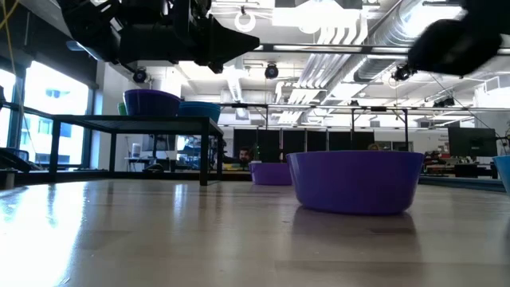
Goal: Pick & Place Mini bowls
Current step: Stack the green bowl on top of the green bowl on the shelf
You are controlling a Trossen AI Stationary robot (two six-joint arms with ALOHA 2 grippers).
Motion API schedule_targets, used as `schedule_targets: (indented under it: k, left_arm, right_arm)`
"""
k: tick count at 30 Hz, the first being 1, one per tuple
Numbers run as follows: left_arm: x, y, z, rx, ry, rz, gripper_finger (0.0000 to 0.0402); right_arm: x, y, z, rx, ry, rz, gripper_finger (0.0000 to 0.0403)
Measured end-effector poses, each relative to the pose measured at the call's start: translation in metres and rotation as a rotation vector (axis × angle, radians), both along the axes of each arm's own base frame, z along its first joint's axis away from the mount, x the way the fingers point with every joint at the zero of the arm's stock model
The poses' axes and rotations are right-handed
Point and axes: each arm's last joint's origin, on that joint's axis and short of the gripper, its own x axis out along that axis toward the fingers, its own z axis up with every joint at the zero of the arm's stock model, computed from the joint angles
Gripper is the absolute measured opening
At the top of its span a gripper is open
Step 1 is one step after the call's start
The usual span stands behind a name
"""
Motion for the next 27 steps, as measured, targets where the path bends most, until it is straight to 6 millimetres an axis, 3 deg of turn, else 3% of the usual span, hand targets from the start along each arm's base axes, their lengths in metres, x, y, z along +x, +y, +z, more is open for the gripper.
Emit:
schedule_targets:
  k: [7,15,24,27]
  left_arm:
    - [0.000,0.000,0.000,0.000,0.000,0.002,0.0001]
    - [0.000,0.001,0.000,0.019,-0.002,0.008,0.0001]
    - [0.000,0.001,0.000,0.026,-0.004,0.008,0.0001]
    - [0.000,0.001,0.000,0.042,-0.005,0.009,0.0001]
  right_arm:
    - [0.003,-0.049,0.043,-0.003,-0.131,-0.133,0.0003]
    - [0.006,-0.124,0.077,-0.195,-0.314,-0.398,0.0002]
    - [0.008,-0.209,0.074,-0.404,-0.249,-0.592,0.0002]
    - [0.008,-0.233,0.061,-0.395,-0.250,-0.653,0.0002]
